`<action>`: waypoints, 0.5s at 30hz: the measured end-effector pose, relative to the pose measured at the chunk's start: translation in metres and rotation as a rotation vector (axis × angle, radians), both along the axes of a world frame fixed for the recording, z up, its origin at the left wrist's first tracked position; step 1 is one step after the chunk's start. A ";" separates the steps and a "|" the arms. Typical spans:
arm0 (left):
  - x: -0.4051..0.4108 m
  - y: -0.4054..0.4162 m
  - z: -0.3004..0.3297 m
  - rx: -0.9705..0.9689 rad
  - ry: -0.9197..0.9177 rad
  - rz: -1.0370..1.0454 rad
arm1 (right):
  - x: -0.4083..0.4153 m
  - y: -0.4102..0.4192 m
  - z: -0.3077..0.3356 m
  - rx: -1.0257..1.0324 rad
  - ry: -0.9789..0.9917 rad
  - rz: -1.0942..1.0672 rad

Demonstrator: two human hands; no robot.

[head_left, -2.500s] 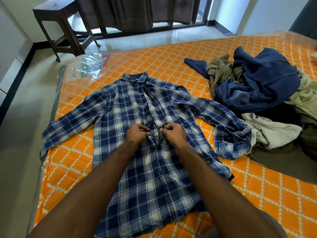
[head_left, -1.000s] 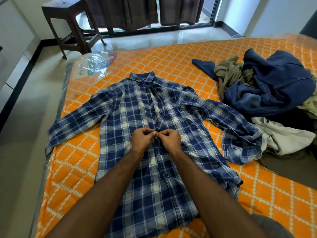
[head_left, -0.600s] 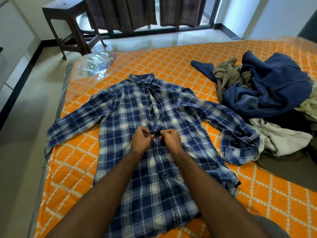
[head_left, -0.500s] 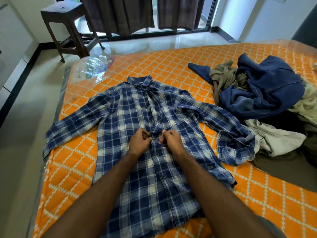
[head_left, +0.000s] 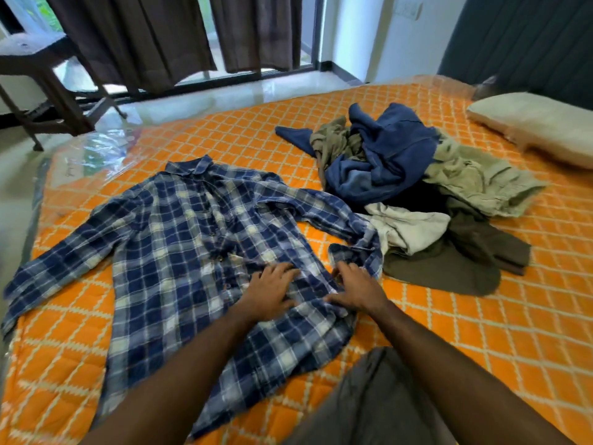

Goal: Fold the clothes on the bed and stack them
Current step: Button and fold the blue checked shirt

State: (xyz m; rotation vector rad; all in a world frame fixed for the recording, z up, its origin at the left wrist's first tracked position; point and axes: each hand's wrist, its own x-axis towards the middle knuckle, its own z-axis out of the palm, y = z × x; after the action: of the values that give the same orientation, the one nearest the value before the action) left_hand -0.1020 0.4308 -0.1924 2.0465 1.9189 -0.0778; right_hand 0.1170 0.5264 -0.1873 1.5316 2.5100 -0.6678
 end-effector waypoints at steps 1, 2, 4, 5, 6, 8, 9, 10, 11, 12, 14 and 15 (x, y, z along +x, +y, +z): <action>0.008 0.000 -0.004 -0.044 0.016 -0.013 | 0.005 -0.004 -0.001 -0.003 0.012 0.007; 0.012 -0.001 -0.007 -0.073 0.032 -0.011 | 0.008 -0.007 -0.002 -0.013 0.030 0.008; 0.019 0.000 -0.011 -0.110 0.041 -0.004 | 0.015 -0.008 0.003 -0.029 0.048 0.006; 0.020 0.002 -0.013 -0.134 0.038 -0.006 | 0.020 -0.005 0.008 -0.022 0.041 0.008; 0.021 0.004 -0.012 -0.159 0.039 -0.012 | 0.026 -0.001 0.011 -0.015 0.028 0.013; 0.019 0.006 -0.013 -0.201 0.033 -0.022 | 0.034 0.009 0.019 -0.069 -0.024 0.045; 0.020 0.007 -0.012 -0.221 0.037 -0.031 | 0.038 0.013 0.024 -0.127 -0.045 0.070; 0.023 0.009 -0.013 -0.244 0.040 -0.040 | 0.043 0.018 0.028 -0.191 -0.067 0.098; 0.025 0.010 -0.013 -0.263 0.037 -0.050 | 0.046 0.021 0.030 -0.237 -0.091 0.133; 0.028 0.010 -0.014 -0.274 0.030 -0.063 | 0.047 0.024 0.030 -0.256 -0.116 0.163; 0.033 0.007 -0.017 -0.269 0.025 -0.099 | 0.047 0.025 0.030 -0.284 -0.135 0.195; 0.036 0.003 -0.018 -0.261 0.024 -0.113 | 0.048 0.025 0.028 -0.325 -0.119 0.194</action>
State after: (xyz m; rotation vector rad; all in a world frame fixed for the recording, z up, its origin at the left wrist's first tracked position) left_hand -0.0661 0.4341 -0.2105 1.9821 1.7038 -0.3610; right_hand 0.1647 0.5515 -0.1595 1.1646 2.2856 -0.8736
